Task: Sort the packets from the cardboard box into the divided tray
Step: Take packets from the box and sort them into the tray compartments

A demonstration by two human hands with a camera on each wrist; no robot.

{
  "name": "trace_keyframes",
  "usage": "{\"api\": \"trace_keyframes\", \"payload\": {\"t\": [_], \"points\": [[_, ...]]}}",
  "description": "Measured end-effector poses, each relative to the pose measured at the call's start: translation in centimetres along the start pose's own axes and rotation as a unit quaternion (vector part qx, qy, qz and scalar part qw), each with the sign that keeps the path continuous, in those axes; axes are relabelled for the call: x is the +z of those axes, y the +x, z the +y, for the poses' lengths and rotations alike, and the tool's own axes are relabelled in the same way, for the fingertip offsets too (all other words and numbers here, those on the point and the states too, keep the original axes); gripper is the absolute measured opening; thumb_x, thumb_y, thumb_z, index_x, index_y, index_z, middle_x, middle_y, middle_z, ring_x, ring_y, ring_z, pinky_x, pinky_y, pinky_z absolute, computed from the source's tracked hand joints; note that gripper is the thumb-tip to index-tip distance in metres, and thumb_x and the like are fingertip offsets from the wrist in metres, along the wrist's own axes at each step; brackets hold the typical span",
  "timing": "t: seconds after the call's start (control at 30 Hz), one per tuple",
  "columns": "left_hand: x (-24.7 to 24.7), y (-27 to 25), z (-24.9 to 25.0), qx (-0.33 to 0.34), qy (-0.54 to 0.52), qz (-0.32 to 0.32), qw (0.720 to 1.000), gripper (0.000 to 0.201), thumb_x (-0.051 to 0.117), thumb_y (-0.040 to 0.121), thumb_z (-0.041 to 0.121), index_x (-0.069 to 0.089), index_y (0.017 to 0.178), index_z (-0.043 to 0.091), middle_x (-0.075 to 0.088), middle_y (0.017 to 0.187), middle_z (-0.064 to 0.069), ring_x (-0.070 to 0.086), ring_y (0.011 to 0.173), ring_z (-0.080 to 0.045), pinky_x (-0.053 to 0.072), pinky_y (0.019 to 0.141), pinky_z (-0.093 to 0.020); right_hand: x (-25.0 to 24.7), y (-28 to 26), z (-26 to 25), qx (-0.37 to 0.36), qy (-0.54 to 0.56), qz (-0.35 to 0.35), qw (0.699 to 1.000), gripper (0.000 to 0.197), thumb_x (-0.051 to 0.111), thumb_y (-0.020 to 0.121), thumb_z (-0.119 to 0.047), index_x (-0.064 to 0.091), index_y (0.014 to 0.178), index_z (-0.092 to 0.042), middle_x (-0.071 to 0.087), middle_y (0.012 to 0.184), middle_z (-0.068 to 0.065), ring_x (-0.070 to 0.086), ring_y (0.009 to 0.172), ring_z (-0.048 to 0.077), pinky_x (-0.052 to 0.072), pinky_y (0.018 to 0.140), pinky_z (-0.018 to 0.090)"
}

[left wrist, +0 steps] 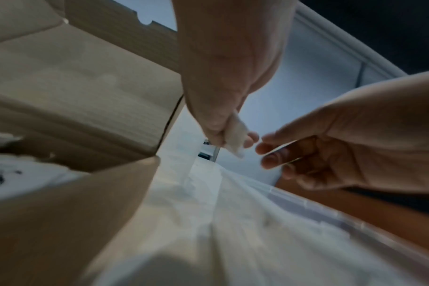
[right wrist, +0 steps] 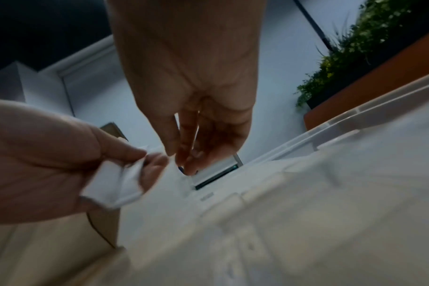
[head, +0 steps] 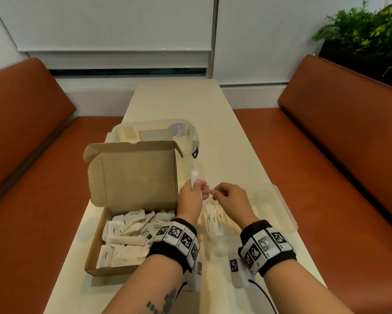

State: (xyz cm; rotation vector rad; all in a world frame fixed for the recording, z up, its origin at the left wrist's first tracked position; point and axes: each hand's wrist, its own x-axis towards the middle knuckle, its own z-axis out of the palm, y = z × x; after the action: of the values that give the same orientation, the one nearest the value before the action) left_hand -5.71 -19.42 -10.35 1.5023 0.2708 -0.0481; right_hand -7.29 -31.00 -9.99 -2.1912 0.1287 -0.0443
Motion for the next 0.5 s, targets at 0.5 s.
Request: {"api": "trace_keyframes", "payload": {"t": [0.5], "points": [[-0.2, -0.6, -0.1, -0.072, -0.113, -0.056, 0.989, 0.025, 0.039, 0.103, 0.027, 0.056, 0.105, 0.009, 0.063, 0.102, -0.009, 0.054, 0.069, -0.013, 0.05, 0.061, -0.021, -1.8, -0.5, -1.2, 0.016, 0.212, 0.043, 0.976, 0.006, 0.07, 0.082, -0.008, 0.071, 0.087, -0.01, 0.066, 0.073, 0.004, 0.06, 0.059, 0.014, 0.052, 0.059, 0.02]]}}
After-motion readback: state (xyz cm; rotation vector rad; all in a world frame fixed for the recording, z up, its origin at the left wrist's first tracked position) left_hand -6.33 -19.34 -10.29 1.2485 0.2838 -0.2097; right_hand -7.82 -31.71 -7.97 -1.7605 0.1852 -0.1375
